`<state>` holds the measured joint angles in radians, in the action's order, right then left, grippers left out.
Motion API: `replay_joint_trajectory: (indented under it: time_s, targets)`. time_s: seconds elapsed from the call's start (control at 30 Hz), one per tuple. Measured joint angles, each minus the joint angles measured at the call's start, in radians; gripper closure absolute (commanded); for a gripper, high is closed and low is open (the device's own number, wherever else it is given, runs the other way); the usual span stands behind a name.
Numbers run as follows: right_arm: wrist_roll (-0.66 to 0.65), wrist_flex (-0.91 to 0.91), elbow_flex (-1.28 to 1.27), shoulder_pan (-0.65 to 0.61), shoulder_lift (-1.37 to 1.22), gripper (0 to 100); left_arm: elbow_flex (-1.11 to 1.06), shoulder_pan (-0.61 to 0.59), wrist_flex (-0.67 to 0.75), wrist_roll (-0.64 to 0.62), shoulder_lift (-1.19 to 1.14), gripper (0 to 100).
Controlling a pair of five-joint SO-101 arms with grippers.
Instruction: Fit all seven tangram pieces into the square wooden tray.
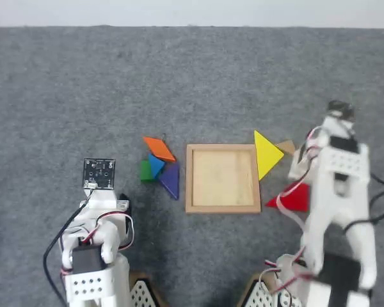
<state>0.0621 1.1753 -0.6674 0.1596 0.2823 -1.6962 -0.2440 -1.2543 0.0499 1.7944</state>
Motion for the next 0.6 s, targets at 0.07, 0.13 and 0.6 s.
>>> replay_joint_trajectory:
  time_s: [0.07, 0.13, 0.6]
  targets:
    - [0.0, -0.023, -0.068, -0.028, 0.029, 72.9, 0.0, 0.0, 0.0, 0.0, 0.0, 90]
    - [-0.002, -0.021, -0.091, -0.075, 0.029, 68.6, 0.0, 0.0, 0.0, 0.0, 0.0, 90]
    - [-0.044, 0.0, 0.037, -0.146, -0.325, 70.5, 0.0, 0.0, 0.0, 0.0, 0.0, 90]
